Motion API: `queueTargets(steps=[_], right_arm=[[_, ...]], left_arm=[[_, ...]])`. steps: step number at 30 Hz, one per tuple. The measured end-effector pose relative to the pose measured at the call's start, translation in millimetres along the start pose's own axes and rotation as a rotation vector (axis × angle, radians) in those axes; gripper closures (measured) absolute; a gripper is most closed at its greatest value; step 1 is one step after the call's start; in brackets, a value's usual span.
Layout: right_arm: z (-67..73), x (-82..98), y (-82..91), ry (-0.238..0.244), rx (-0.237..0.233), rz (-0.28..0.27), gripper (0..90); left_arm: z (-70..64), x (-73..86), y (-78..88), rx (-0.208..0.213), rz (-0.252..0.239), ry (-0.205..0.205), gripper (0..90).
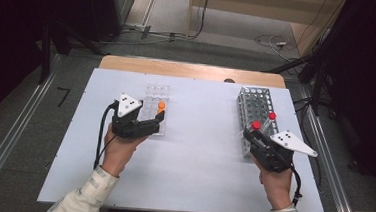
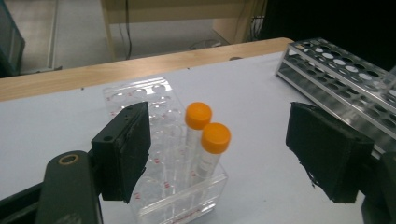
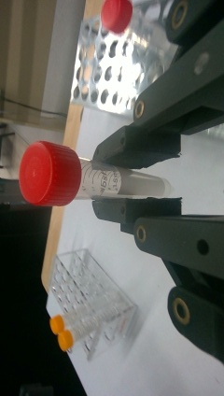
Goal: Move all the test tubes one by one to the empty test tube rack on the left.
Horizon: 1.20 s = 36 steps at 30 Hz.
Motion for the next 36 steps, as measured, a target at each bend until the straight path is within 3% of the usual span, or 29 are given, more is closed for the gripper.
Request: queueTargets(steps=[14,25,31,36], right_arm=[[55.6,16.6,-38.7,0.098,-0.125,0.084,71.3],[90.3,19.6,-59.8,0.123,-0.202,0.122,71.4],[105.9,17.9,-66.4,0.144,-0.237,0.121,71.4],[115.1,16.5,-67.5,0.157,-0.262,0.123,71.3]], left_arm=[[-39.8,4.0,-2.0,0.125,0.034,-0.06,23.4],[-69.8,9.1,-2.0,0.215,0.051,-0.112,25.1],[-78.6,12.9,-3.3,0.259,0.066,-0.132,31.7],[-80.8,15.2,-3.8,0.278,0.068,-0.145,45.3]])
Point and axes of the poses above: each handheld gripper's, and its own axes: y roughly backward along the jaws, x roughly out of its underside, z roughly to its left, the point moved 2 cm from there along -y, roughly forward along the jaws, and after that the axes turned 2 degrees about y, right-handed, at the moved point
